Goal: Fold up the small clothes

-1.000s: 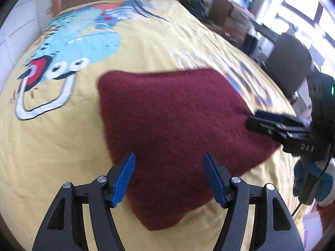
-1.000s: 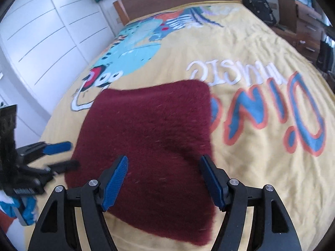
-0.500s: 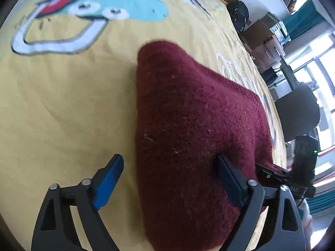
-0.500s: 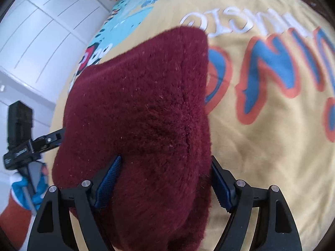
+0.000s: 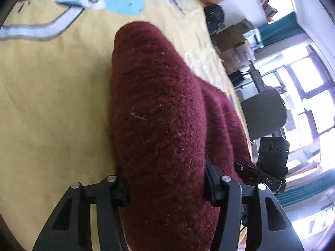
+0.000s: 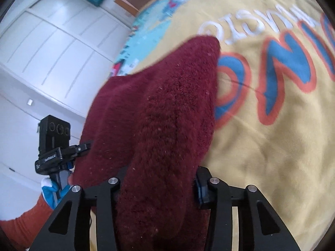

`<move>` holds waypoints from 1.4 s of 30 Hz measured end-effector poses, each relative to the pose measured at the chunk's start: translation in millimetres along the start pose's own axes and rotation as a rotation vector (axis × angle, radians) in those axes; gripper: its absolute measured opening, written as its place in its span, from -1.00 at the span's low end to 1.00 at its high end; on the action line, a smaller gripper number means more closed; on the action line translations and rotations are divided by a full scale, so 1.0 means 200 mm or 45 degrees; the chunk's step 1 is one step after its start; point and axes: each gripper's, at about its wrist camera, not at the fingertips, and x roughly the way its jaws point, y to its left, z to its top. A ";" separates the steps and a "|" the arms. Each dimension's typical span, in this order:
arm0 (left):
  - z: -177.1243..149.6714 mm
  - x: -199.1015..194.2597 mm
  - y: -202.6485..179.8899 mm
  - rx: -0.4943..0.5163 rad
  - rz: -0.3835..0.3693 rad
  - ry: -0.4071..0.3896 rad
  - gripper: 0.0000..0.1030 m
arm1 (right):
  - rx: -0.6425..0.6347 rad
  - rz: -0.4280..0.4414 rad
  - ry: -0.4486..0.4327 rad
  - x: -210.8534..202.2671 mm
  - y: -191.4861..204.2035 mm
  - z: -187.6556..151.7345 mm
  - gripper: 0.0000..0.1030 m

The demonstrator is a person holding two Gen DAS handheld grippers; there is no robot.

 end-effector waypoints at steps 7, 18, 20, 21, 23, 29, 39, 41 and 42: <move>0.00 -0.32 0.01 0.097 0.037 -0.054 -0.09 | -0.113 0.060 0.013 0.04 0.28 -0.03 -0.15; -0.21 -0.45 0.20 0.072 0.271 -0.007 0.27 | -0.015 -0.141 0.042 0.03 0.16 -0.18 0.12; -0.29 -0.49 0.18 0.128 0.285 -0.006 0.27 | -0.013 -0.163 0.030 -0.03 0.13 -0.22 0.13; -0.32 -0.48 0.17 0.142 0.300 -0.002 0.27 | -0.001 -0.177 0.033 -0.06 0.11 -0.23 0.14; -0.37 -0.43 0.15 0.147 0.344 0.000 0.30 | 0.019 -0.192 0.033 -0.06 0.10 -0.27 0.15; -0.36 -0.31 0.11 0.133 0.422 -0.023 0.38 | 0.121 -0.230 -0.013 -0.04 0.06 -0.31 0.24; -0.50 -0.40 -0.02 0.177 0.524 -0.131 0.37 | 0.124 -0.435 -0.148 -0.23 0.22 -0.42 0.25; -0.55 -0.43 -0.05 0.168 0.546 -0.172 0.37 | 0.117 -0.457 -0.174 -0.28 0.27 -0.46 0.27; -0.60 -0.45 -0.07 0.160 0.563 -0.192 0.37 | 0.112 -0.467 -0.185 -0.31 0.28 -0.48 0.27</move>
